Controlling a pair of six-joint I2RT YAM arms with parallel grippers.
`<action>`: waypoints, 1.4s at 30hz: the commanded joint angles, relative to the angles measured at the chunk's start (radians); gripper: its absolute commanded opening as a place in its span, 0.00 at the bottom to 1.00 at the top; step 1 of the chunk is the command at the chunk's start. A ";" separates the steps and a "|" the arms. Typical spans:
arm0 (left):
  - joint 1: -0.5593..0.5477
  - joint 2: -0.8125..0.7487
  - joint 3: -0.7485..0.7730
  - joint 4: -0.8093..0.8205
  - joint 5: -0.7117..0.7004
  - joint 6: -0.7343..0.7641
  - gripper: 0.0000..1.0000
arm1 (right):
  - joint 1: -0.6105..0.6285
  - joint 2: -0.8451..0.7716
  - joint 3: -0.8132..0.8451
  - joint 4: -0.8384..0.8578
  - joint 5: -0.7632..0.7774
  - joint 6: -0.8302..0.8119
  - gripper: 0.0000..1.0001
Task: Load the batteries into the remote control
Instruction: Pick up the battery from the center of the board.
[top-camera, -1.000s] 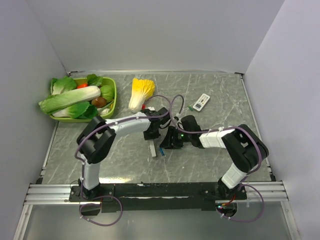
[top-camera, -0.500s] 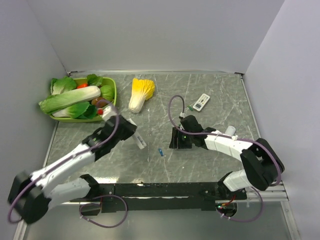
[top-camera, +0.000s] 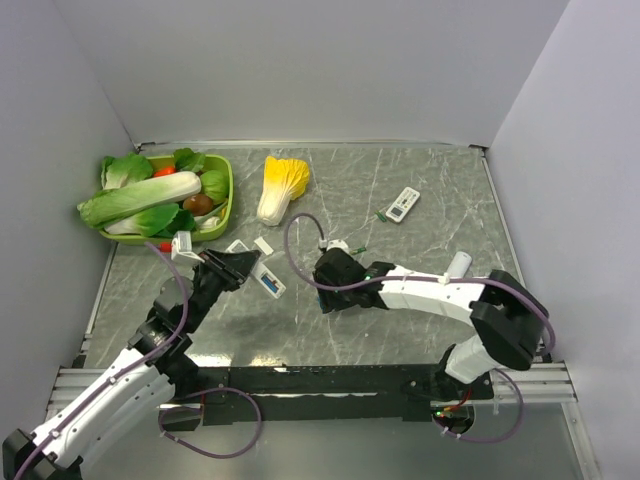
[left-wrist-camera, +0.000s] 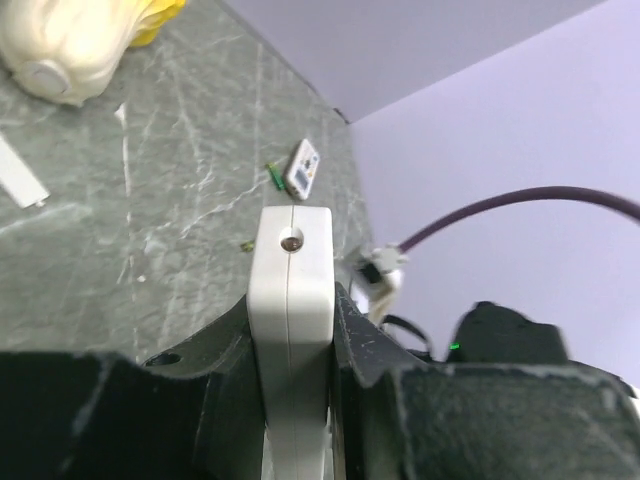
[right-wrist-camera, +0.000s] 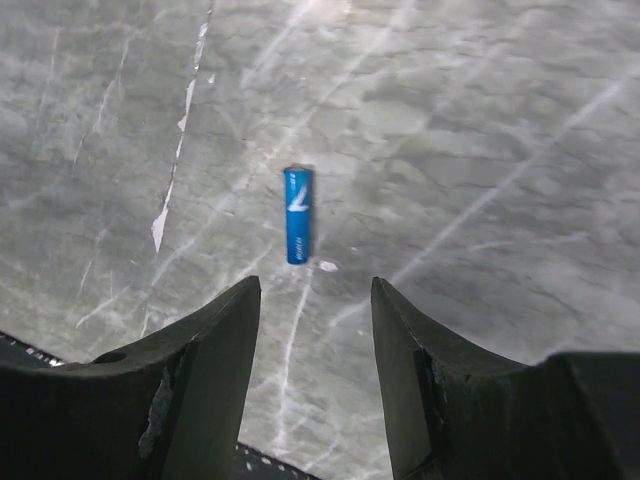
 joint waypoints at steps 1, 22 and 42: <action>0.005 -0.033 0.005 0.065 0.048 0.039 0.01 | 0.053 0.073 0.061 -0.013 0.075 0.013 0.55; 0.007 -0.040 -0.038 0.109 0.057 -0.011 0.01 | 0.099 0.223 0.084 -0.003 0.099 -0.011 0.33; 0.015 0.073 -0.276 0.569 0.154 -0.119 0.01 | 0.096 -0.025 0.143 -0.136 0.044 -0.221 0.00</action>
